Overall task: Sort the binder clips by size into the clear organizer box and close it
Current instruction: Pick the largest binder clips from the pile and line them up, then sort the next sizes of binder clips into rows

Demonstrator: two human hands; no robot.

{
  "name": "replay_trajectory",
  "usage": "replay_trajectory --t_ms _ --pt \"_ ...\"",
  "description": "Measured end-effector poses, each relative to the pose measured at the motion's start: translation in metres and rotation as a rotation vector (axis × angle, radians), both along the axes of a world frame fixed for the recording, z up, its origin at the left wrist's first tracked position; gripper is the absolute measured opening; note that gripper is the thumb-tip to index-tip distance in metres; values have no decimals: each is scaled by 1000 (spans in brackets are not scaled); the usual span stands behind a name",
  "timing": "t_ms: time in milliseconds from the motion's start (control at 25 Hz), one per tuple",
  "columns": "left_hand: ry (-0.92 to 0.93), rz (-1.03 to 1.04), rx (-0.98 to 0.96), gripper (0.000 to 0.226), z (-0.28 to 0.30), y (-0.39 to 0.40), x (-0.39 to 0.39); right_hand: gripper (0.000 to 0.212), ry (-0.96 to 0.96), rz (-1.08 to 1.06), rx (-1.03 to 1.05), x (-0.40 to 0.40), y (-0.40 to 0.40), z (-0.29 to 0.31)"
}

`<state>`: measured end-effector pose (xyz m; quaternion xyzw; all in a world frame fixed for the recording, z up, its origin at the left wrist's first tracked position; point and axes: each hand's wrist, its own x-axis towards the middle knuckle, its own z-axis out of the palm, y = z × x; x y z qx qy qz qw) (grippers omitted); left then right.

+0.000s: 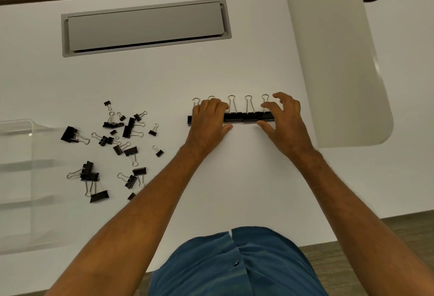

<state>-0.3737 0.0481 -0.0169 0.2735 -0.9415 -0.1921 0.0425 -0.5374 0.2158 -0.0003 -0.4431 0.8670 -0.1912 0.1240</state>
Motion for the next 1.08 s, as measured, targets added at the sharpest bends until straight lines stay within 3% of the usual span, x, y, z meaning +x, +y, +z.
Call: replay_trajectory --t_ms 360,880,1080 --pt "105 161 0 38 17 16 112 36 1 70 -125 94 -5 9" --pt "131 609 141 30 30 -31 314 38 -155 319 -107 261 -72 5" --pt "156 622 199 34 24 -58 348 43 -198 322 -72 303 -96 2"
